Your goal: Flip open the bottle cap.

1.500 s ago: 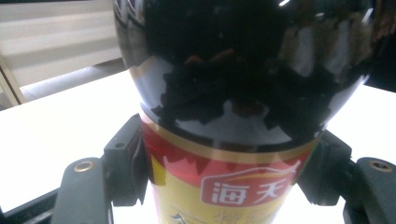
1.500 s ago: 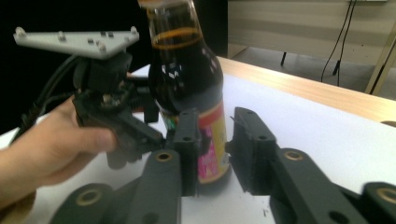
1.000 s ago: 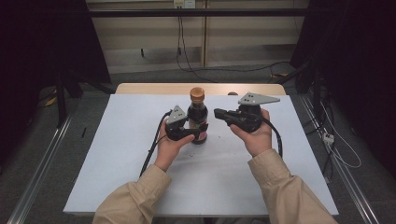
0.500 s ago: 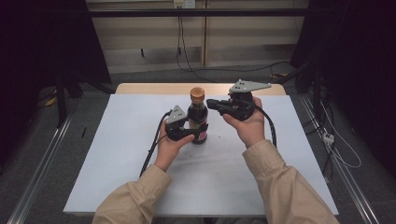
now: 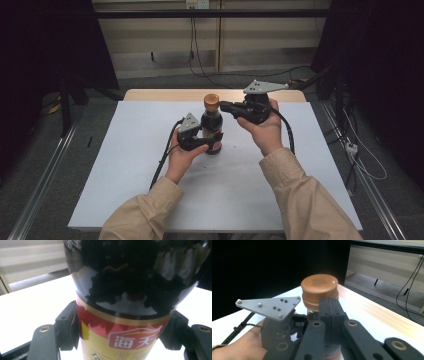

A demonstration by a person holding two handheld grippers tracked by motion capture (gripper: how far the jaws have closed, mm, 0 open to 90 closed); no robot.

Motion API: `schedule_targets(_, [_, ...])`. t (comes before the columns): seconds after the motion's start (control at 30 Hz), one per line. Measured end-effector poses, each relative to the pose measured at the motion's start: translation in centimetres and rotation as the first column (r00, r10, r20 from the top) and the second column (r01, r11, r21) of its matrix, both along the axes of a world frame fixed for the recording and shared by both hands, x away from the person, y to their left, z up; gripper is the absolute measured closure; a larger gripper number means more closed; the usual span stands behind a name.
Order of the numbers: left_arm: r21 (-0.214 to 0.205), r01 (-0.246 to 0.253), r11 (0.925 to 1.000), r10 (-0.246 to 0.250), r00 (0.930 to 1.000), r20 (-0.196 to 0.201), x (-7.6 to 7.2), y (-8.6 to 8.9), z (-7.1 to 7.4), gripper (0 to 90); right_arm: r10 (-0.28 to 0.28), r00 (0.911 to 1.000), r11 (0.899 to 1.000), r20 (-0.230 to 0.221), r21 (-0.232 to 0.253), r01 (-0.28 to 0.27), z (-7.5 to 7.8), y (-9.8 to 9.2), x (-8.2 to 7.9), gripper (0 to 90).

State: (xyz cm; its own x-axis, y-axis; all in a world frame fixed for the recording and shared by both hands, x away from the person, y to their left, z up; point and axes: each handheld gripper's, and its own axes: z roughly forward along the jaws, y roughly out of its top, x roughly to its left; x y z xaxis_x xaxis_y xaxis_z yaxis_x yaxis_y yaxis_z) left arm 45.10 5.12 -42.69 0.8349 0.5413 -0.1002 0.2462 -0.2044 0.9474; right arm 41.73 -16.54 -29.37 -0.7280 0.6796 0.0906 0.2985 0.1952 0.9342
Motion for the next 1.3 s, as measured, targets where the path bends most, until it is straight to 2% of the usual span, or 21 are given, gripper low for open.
schedule_targets(0.1, [-0.004,0.01,0.9999,-0.01,0.9999,-0.006,0.07,0.08,-0.02,29.6,0.001,1.0,1.0,0.001,-0.009,-0.001,0.15,0.19,0.09,90.0])
schedule_targets(0.2, [0.005,-0.003,1.0,0.003,1.0,-0.003,-0.02,0.02,0.04,29.9,0.009,0.9999,1.0,-0.006,-0.008,-0.009,0.38,0.14,0.27,90.0])
schedule_targets(0.27, [0.015,-0.005,0.9999,0.005,1.0,0.001,-0.07,-0.01,0.1,30.3,0.01,0.9999,0.999,-0.003,-0.04,-0.011,0.71,0.27,0.42,90.0])
schedule_targets(0.3, [0.012,-0.005,0.9999,0.005,1.0,-0.001,-0.06,-0.01,0.09,30.3,0.01,0.9999,0.999,-0.003,-0.04,-0.011,0.71,0.27,0.42,90.0])
schedule_targets(0.33, [0.019,0.01,0.9998,-0.01,0.9999,-0.005,-0.02,0.09,0.15,30.4,0.016,0.9999,0.999,-0.002,-0.049,-0.016,0.79,0.3,0.45,90.0])
schedule_targets(0.37, [0.019,-0.011,0.9998,0.011,0.9999,0.0,-0.13,-0.05,0.13,30.6,0.019,0.9998,0.999,-0.001,-0.051,-0.019,0.81,0.31,0.48,90.0])
schedule_targets(0.43, [0.016,-0.011,0.9998,0.011,0.9999,-0.001,-0.14,-0.04,0.11,30.8,0.02,0.9998,0.999,-0.003,-0.049,-0.02,0.82,0.34,0.48,90.0])
schedule_targets(0.47, [0.023,0.014,0.9996,-0.013,0.9999,-0.009,-0.07,0.07,0.19,30.8,0.02,0.9998,0.999,-0.003,-0.049,-0.02,0.82,0.34,0.48,90.0])
schedule_targets(0.5, [0.028,-0.016,0.9995,0.016,0.9999,-0.001,-0.16,-0.05,0.19,30.9,0.019,0.9998,0.999,-0.009,-0.043,-0.019,0.8,0.34,0.5,90.0])
schedule_targets(0.53, [0.021,-0.018,0.9996,0.018,0.9998,-0.003,-0.17,-0.05,0.14,31.0,0.02,0.9998,0.999,-0.008,-0.039,-0.021,0.79,0.35,0.55,90.0])
schedule_targets(0.67, [0.017,-0.016,0.9997,0.016,0.9999,-0.003,-0.15,0.03,0.12,31.1,0.018,0.9998,0.999,-0.002,-0.045,-0.018,0.82,0.56,0.55,90.0])
schedule_targets(1.17, [0.048,-0.023,0.9986,0.023,0.9997,0.003,-0.2,0.1,0.25,31.5,0.027,0.9995,0.998,0.014,-0.061,-0.026,0.91,0.98,0.53,90.0])
schedule_targets(1.3, [0.045,-0.023,0.9987,0.023,0.9997,0.003,-0.2,0.11,0.21,31.6,0.022,0.9992,0.997,0.033,-0.074,-0.019,0.88,1.08,0.44,90.0])
